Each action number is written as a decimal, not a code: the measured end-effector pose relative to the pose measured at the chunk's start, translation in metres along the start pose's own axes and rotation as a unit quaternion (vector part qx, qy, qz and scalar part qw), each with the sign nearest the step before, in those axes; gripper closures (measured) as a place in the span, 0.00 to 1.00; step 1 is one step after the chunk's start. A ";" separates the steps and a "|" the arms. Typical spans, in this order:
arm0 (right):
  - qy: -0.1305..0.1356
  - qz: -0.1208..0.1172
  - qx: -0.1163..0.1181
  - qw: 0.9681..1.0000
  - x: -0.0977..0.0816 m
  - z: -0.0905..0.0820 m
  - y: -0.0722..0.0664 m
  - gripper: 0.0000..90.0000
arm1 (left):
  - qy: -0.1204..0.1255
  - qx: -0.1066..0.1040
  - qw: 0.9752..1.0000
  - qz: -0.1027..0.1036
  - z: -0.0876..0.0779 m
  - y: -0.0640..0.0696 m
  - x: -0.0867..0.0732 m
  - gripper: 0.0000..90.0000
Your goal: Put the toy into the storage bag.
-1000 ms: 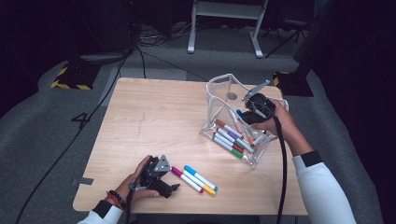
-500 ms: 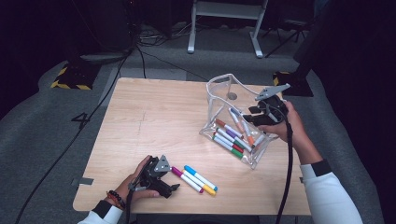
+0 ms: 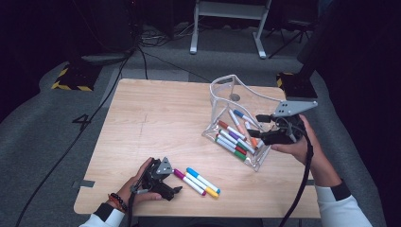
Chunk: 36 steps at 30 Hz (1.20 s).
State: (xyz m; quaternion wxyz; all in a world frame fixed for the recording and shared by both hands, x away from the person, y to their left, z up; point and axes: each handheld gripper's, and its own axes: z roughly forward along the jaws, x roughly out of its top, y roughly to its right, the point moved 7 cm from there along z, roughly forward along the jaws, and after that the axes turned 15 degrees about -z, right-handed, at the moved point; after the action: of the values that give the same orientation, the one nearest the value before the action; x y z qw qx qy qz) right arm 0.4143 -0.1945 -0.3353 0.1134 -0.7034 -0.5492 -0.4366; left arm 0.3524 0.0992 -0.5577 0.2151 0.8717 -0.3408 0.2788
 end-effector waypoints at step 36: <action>-0.022 -0.037 0.154 0.987 -0.051 0.177 -0.134 0.49 | 0.000 -0.001 1.000 0.000 0.000 0.000 0.000 0.00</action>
State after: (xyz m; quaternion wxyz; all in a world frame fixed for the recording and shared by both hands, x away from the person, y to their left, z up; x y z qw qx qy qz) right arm 0.3837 -0.0657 -0.5211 0.1919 -0.6664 -0.6377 -0.3352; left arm 0.3525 0.0991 -0.5578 0.2158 0.8716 -0.3406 0.2789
